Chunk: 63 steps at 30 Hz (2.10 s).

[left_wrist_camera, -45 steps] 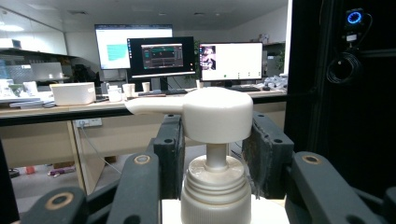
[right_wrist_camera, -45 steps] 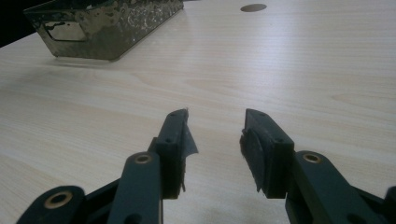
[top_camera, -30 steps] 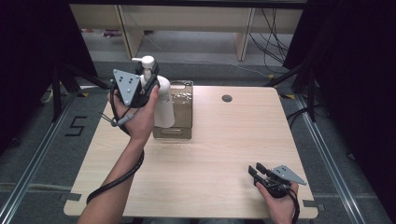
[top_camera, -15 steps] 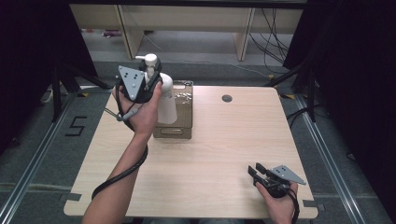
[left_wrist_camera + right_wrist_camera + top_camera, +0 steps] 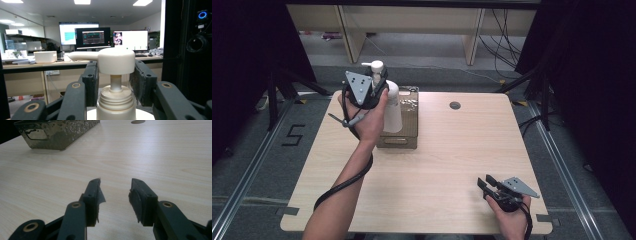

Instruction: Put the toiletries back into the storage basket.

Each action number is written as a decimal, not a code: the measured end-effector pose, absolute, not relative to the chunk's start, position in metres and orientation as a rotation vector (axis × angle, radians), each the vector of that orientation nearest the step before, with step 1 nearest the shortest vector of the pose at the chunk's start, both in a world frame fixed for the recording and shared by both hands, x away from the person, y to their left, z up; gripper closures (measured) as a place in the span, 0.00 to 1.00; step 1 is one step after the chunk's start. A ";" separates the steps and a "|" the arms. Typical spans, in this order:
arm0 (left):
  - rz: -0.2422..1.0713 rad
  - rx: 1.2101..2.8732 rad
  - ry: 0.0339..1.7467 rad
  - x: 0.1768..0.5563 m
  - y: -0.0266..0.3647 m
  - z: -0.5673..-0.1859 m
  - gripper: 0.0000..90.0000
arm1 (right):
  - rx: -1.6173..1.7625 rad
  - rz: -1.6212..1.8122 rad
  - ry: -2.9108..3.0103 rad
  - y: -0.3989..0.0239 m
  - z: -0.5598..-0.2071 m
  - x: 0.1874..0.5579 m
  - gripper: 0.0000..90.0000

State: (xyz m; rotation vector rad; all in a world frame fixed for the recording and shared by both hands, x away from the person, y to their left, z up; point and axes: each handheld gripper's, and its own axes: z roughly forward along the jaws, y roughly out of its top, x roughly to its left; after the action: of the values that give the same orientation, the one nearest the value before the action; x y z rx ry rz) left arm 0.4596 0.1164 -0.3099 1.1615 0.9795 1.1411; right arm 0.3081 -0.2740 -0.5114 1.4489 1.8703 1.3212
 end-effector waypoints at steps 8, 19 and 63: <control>1.139 1.179 0.997 0.465 0.115 -0.318 0.66 | 1.363 1.338 1.866 -0.276 -0.514 0.312 0.67; 1.133 1.206 1.001 0.468 0.112 -0.325 0.66 | 1.374 1.338 1.872 -0.275 -0.514 0.311 0.67; 1.147 1.259 1.032 0.465 0.108 -0.349 0.66 | 1.414 1.361 1.860 -0.270 -0.514 0.310 0.67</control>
State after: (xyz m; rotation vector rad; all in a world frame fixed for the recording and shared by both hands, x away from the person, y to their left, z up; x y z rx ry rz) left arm 0.4653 0.1083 -0.3486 1.2587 1.0324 1.1468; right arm 0.3101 -0.2701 -0.5140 1.4143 1.8597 1.3606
